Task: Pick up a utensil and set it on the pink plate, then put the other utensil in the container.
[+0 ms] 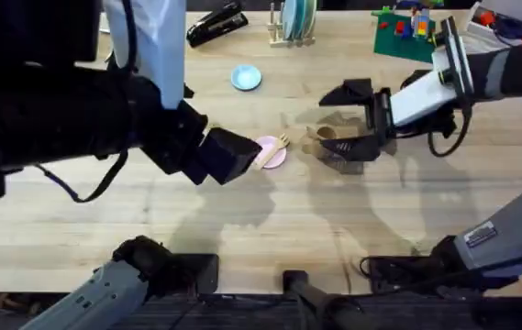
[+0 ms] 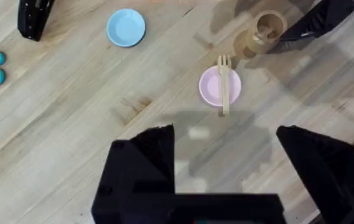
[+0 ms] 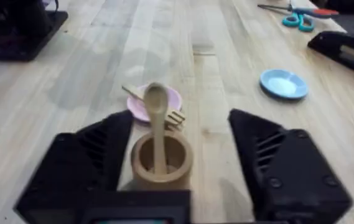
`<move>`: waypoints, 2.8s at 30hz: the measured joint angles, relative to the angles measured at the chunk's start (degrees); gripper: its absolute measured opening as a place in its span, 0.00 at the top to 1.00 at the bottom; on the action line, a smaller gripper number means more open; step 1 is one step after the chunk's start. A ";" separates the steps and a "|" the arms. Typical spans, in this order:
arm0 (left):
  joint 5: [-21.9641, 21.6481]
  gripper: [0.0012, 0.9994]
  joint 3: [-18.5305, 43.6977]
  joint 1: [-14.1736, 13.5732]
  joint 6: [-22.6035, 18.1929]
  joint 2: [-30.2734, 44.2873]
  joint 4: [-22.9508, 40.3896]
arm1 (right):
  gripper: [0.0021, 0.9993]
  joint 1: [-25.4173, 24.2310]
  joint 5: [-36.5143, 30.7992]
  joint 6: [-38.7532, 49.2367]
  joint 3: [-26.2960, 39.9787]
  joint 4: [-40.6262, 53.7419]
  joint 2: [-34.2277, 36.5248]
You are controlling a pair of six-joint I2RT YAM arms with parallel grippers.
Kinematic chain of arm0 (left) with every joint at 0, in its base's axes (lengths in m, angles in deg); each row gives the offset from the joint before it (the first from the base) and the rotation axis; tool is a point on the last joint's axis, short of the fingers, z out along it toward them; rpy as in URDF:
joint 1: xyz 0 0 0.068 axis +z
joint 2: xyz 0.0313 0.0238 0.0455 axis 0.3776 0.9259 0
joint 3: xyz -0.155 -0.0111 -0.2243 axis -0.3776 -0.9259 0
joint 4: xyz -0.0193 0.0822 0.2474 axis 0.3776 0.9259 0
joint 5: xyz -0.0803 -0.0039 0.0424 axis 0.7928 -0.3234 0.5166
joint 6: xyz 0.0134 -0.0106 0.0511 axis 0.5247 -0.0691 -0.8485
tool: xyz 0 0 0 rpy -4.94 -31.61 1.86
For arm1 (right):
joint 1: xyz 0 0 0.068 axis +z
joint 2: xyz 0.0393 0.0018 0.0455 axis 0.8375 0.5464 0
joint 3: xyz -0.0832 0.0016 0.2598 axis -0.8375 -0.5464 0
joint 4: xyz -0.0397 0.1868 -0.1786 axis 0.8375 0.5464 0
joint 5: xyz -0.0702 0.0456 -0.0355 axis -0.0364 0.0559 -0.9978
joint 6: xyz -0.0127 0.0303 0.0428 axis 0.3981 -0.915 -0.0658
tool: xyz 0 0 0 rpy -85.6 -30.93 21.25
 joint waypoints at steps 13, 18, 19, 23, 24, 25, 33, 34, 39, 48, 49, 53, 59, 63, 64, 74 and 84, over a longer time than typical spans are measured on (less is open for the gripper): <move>0.01 0.01 0.00 0.00 0.02 0.00 0.00 | 0.01 0.02 -5.42 -21.83 19.51 28.91 -0.02; 0.00 0.01 0.00 0.00 0.00 0.00 0.00 | 0.01 0.02 -11.06 -24.09 27.77 43.87 -0.02; 0.00 0.01 0.00 0.02 0.00 0.00 0.00 | 0.01 0.02 -11.79 -24.32 29.10 46.08 -0.04; 0.02 0.01 0.00 0.01 0.00 0.00 0.00 | 0.00 0.04 -14.95 -25.04 34.36 52.43 -0.17; 0.02 0.01 0.00 0.00 0.00 0.00 0.00 | 0.00 0.07 -15.97 -25.50 35.62 52.43 -0.17; 0.00 0.01 0.00 0.00 0.00 0.00 0.00 | 0.01 0.07 -17.02 -26.24 36.83 52.43 -0.20; 0.01 0.01 0.00 0.00 0.00 0.00 0.00 | 0.00 0.07 -29.21 -39.79 41.79 52.43 -3.24; 0.02 0.01 0.00 0.00 0.00 0.02 0.00 | 0.00 0.07 -31.16 -42.31 42.12 52.43 -3.94; 0.01 0.01 0.00 0.01 0.00 0.00 0.00 | 0.00 0.07 -40.53 -52.15 42.70 52.43 -6.75; -0.28 0.01 0.00 0.02 0.00 0.00 0.00 | 0.00 0.07 -46.37 -58.64 42.70 52.43 -9.61; -0.34 0.01 0.00 0.01 0.00 0.01 0.00 | 0.00 0.07 -46.61 -59.09 42.70 52.43 -10.30; -0.41 0.01 0.00 0.02 0.00 0.02 0.02 | 0.01 0.07 -47.12 -60.60 42.64 52.41 -13.95; -0.42 0.01 0.00 0.01 0.01 0.00 0.00 | 0.01 0.13 -51.28 -67.17 36.58 48.85 -23.45; -0.42 0.01 0.00 0.02 0.00 0.00 0.00 | 0.00 0.13 -56.51 -72.78 31.95 45.80 -29.72; -0.42 0.01 0.00 0.02 0.02 0.00 0.00 | 0.01 0.13 -57.83 -73.96 30.98 45.47 -31.12; -0.42 0.01 0.00 0.02 0.02 0.00 0.00 | 0.00 0.13 -62.94 -77.82 29.00 45.15 -38.00; -0.42 0.01 0.00 0.01 0.02 0.01 0.00 | 0.00 0.13 -63.64 -79.41 17.43 39.66 -48.21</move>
